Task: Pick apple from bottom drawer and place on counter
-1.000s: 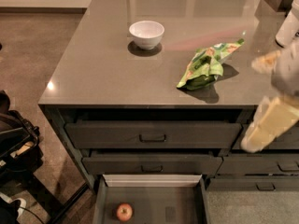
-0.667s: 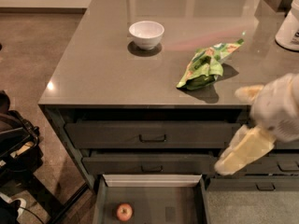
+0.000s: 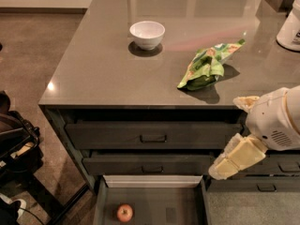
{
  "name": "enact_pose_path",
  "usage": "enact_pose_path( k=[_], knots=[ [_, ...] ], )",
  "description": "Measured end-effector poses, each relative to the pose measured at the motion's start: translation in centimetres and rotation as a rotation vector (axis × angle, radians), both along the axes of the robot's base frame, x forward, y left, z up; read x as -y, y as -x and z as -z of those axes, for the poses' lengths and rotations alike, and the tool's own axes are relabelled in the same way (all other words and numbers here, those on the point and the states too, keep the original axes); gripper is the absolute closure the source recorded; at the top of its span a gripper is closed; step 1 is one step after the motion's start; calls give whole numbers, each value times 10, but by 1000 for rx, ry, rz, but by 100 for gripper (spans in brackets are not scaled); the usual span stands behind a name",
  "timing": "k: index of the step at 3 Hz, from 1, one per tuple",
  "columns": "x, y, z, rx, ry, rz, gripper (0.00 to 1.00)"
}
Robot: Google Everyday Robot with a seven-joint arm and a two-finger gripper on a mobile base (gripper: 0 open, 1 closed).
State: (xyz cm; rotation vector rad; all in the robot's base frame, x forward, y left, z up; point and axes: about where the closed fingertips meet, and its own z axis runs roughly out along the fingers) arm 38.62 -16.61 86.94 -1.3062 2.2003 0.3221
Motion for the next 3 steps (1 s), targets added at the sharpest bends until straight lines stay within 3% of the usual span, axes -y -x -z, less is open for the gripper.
enact_pose_path(
  k=[1,2,3],
  knots=[
    [-7,15,18,4,-34,13,0],
    [-36,39,66,16,-135,41,0],
    [-115,72,157,-43,-264,56,0]
  ],
)
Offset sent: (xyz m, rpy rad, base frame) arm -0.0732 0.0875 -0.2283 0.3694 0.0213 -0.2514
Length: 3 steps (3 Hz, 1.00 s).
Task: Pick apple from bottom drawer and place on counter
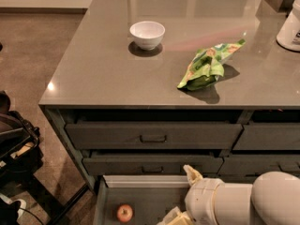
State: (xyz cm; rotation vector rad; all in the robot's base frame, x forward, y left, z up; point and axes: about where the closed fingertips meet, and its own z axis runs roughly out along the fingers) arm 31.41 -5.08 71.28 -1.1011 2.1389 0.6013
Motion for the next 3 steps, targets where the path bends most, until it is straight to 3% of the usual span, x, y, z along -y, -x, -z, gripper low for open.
enact_pose_path(
  k=[1,2,3],
  knots=[
    [1,0,-1,3,8,-3,0],
    [-7,0,21,17,-42,27,0],
    [-24,13,68,22,-145,109,0]
  ],
)
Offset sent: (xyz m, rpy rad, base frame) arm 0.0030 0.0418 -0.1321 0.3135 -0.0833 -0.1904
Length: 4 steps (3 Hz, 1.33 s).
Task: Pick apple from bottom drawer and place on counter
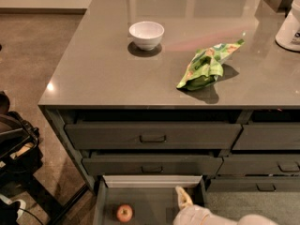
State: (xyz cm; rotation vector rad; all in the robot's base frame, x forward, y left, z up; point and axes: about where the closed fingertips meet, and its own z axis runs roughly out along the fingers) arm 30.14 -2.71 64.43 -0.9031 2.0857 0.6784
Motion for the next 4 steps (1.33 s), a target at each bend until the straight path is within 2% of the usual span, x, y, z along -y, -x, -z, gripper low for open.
enact_pose_path(
  k=[1,3,4],
  knots=[
    [-14,-6,7,52,-23,2,0],
    [-20,-10,18,59,-43,4,0],
    [-14,-45,33,171,-39,26,0]
  ],
)
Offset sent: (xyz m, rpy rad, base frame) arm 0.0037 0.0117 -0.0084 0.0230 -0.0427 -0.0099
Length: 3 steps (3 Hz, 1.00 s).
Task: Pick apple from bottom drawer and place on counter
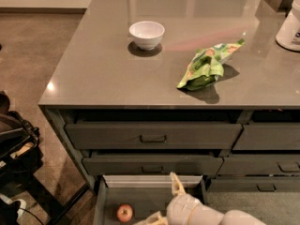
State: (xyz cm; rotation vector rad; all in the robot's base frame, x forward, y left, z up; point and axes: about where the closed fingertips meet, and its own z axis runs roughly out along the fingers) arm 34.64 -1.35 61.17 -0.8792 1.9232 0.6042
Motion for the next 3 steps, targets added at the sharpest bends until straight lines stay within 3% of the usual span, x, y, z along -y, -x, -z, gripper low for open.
enact_pose_path(
  k=[1,3],
  knots=[
    [16,-51,19,191,51,-37,0],
    [11,-54,32,206,10,-43,0]
  ],
)
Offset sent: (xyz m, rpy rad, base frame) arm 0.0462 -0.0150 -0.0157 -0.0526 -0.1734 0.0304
